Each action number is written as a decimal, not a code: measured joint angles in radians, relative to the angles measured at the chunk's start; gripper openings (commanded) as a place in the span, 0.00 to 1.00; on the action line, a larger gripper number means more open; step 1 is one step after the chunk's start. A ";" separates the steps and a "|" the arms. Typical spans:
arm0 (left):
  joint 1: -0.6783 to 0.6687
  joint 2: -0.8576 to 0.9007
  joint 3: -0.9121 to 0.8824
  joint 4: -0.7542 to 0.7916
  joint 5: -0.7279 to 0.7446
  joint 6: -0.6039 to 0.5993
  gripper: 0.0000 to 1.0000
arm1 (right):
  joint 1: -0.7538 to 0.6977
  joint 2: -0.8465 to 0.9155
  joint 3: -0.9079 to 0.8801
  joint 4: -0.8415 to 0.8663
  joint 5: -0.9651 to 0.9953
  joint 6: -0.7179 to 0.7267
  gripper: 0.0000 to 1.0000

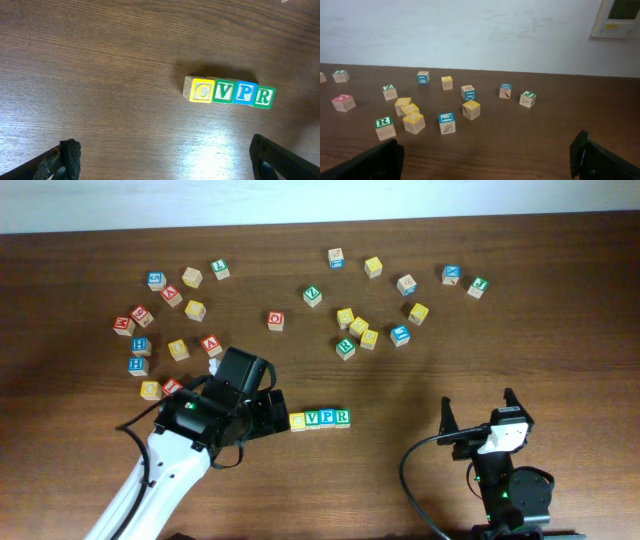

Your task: Spell out CVPR

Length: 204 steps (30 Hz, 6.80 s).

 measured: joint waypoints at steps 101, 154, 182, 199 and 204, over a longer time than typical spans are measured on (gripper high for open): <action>0.485 -1.236 -0.990 0.938 -0.086 0.620 0.99 | -0.001 -0.003 0.000 0.000 0.007 0.008 0.98; 0.485 -1.236 -0.990 0.935 -0.067 0.616 0.99 | -0.001 -0.003 0.000 0.000 0.007 0.008 0.98; 0.485 -1.236 -0.990 0.935 -0.067 0.616 0.99 | -0.001 -0.003 0.000 -0.002 0.034 0.008 0.98; 0.485 -1.236 -0.990 0.935 -0.067 0.616 0.99 | -0.001 -0.003 0.000 -0.002 0.033 0.007 0.98; 0.485 -1.236 -0.990 0.935 -0.067 0.616 0.99 | -0.001 -0.003 0.000 -0.002 0.034 0.008 0.98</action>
